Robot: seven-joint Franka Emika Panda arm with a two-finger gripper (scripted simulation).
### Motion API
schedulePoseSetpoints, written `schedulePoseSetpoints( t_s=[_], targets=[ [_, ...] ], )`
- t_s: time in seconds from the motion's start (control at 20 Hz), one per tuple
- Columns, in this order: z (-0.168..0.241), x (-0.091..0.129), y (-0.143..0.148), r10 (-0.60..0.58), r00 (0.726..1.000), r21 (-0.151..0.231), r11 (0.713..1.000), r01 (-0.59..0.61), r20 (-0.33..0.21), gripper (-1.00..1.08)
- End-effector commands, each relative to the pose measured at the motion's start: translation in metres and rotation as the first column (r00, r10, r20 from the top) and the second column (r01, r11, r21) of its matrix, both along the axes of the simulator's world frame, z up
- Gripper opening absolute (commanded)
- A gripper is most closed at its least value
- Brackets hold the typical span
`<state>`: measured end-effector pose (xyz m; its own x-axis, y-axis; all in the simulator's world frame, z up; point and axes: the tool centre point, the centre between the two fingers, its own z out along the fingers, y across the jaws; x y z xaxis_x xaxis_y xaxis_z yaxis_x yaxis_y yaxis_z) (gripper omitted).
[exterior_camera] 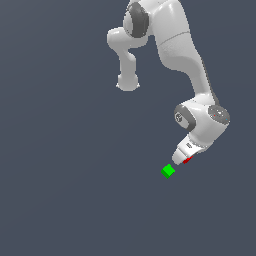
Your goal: Stack the red cube on top of the green cube.
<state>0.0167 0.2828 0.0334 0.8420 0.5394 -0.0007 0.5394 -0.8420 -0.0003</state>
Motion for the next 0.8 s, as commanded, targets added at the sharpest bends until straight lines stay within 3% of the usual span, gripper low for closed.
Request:
schedulePoseSetpoints(
  t_s=[0.0, 0.25, 0.3, 0.75],
  targets=[
    [-0.0098, 0.0000, 0.0001, 0.001, 1.000, 0.000, 1.000, -0.001, 0.001, 1.00],
    [-0.0135, 0.0013, 0.0007, 0.001, 1.000, 0.000, 1.000, -0.001, 0.001, 1.00],
    [-0.0135, 0.0013, 0.0007, 0.001, 1.000, 0.000, 1.000, -0.001, 0.001, -1.00],
    [-0.0135, 0.0013, 0.0007, 0.001, 1.000, 0.000, 1.000, -0.001, 0.001, -1.00]
  ],
)
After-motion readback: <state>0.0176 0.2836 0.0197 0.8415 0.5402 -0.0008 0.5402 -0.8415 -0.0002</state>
